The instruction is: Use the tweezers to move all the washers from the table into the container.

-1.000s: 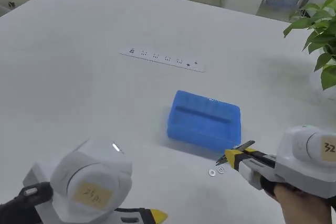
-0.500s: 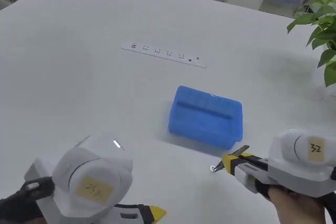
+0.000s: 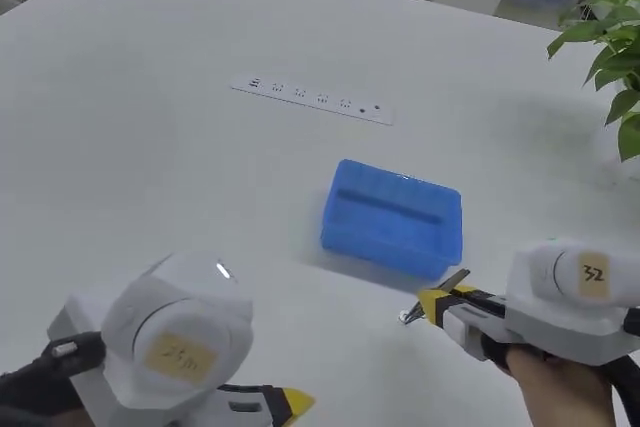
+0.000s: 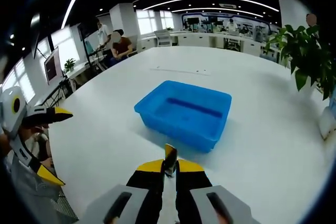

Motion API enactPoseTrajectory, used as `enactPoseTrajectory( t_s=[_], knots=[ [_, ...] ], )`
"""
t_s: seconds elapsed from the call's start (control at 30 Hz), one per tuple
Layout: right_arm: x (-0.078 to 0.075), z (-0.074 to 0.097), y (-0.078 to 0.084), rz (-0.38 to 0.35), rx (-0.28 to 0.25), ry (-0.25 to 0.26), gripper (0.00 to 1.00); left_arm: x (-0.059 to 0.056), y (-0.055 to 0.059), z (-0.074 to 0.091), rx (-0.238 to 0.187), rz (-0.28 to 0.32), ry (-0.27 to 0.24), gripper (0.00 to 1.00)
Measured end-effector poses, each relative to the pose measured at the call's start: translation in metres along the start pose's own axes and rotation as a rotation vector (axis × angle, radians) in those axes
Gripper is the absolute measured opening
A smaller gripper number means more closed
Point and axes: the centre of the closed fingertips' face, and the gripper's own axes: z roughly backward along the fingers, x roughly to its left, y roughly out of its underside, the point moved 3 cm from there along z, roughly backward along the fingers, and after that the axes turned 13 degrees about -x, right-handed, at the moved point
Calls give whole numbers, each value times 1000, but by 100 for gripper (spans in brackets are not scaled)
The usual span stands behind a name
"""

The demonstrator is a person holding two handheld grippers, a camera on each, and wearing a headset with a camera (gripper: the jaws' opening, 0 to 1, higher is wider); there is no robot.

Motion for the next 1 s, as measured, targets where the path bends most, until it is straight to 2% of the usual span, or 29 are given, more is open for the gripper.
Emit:
enactPoseTrajectory(
  t_s=[0.4, 0.73, 1.0],
  knots=[
    [2, 1, -5, 17, 9, -2, 2, 1, -3, 1, -9, -10, 1, 99],
    [14, 10, -46, 27, -76, -34, 3, 2, -4, 1, -15, -12, -1, 99],
    [9, 5, -77, 47, -136, -38, 3, 4, -4, 2, -16, -16, -6, 99]
  ],
)
